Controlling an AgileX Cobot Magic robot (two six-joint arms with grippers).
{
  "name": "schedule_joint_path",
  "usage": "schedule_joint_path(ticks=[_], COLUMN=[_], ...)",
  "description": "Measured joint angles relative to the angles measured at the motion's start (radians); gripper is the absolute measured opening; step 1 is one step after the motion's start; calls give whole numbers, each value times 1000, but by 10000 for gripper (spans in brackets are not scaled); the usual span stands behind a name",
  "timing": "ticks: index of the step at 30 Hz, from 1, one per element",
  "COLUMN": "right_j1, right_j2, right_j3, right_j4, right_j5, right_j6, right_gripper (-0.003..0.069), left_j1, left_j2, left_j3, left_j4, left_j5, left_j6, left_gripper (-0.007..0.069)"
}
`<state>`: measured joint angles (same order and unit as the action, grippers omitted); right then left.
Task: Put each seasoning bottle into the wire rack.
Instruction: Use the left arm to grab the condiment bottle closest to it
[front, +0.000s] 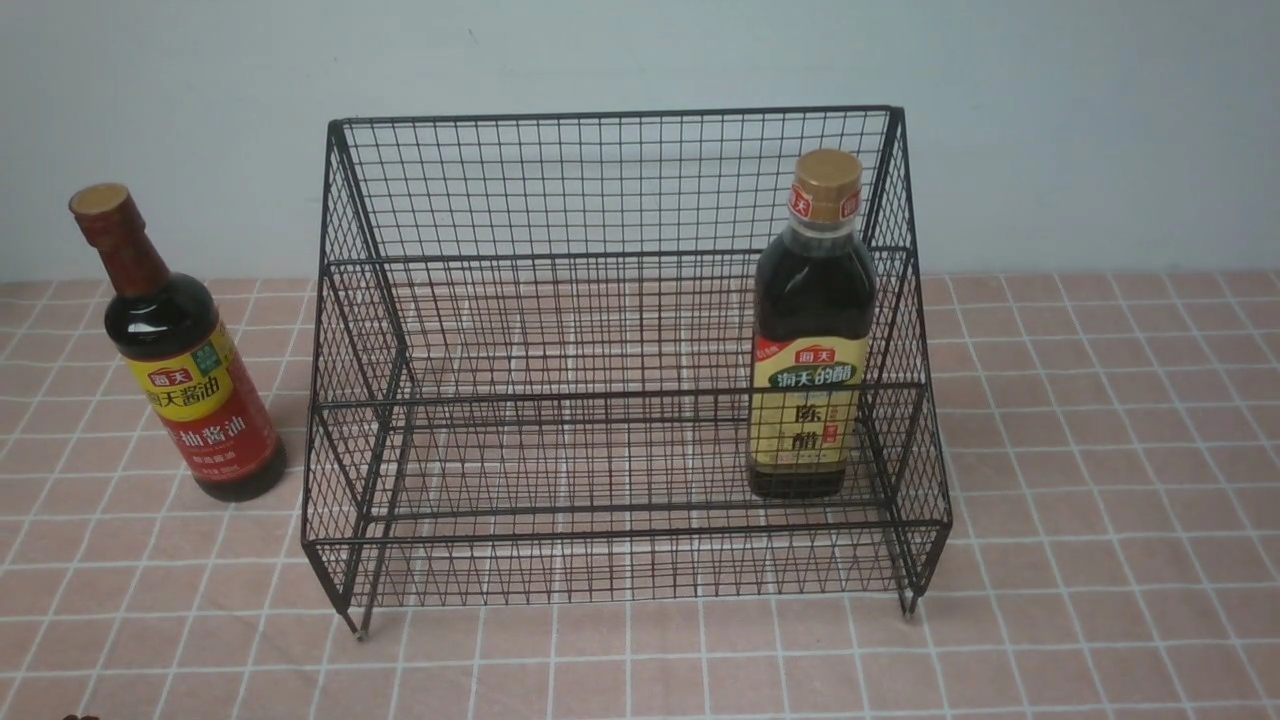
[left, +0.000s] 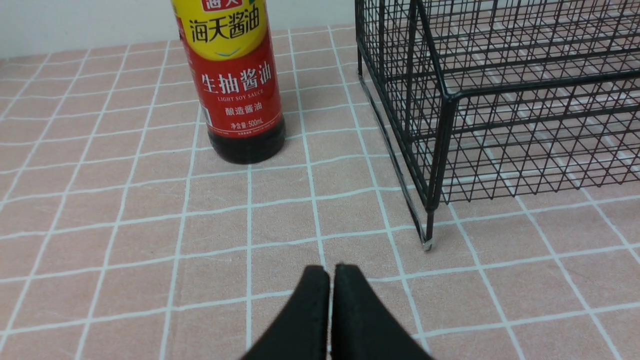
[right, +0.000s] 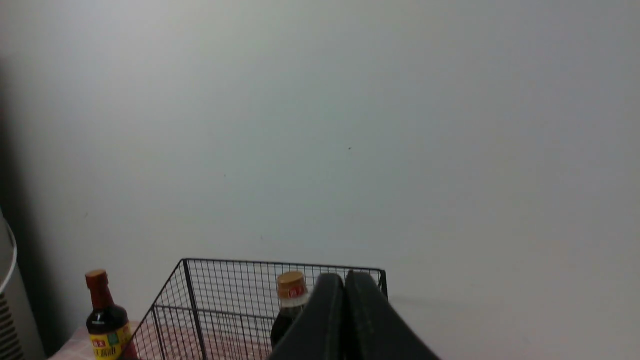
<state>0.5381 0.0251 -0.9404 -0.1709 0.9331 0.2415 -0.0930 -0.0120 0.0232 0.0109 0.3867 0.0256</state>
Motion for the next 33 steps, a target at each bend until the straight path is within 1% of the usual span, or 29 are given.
schedule_joint_path(ticks=[3,4,7,8,10,11,13,15,16,17,20,22,23,25,29,33], right_j1=[0,0,-6,-10,-73,-78,-156,-188,-243,-271,-377,-402,-442,-473,-511,-517], right_j2=[-21,-21,-21,-21,-21,-22,-32,-36,-37,-37,-37,-37,-37,-37,-37,-37], right_j3=[154,174,362,388,568,581,747,800,880,915,966,966,966,966,964,963], right_j4=[0,-1,-15,-18,-45,-48,-91,-104,-111,-111,-104,-102,-102,-102,-96,-96], right_j5=[-77,-82,-199,-220,-404,-419,-616,-676,-751,-776,-772,-744,-679,-605,-565,-564], right_j6=[1,1,2,3,3,3,3,5,10,18,89,114,140,153,160,162], right_gripper=[-13,-13,-13,-13,-13,-13,-13,-13,-13,-15,-15,-15,-15,-15,-15,-15], left_j1=[0,0,0,0,0,0,0,0,0,0,0,0,0,0,0,0], left_j2=[0,0,0,0,0,0,0,0,0,0,0,0,0,0,0,0], left_j3=[0,0,0,0,0,0,0,0,0,0,0,0,0,0,0,0], left_j4=[0,0,0,0,0,0,0,0,0,0,0,0,0,0,0,0], left_j5=[0,0,0,0,0,0,0,0,0,0,0,0,0,0,0,0], left_j6=[0,0,0,0,0,0,0,0,0,0,0,0,0,0,0,0], left_gripper=[-7,-7,-7,-7,-7,-7,-7,-7,-7,-7,-7,-7,-7,-7,-7,-7])
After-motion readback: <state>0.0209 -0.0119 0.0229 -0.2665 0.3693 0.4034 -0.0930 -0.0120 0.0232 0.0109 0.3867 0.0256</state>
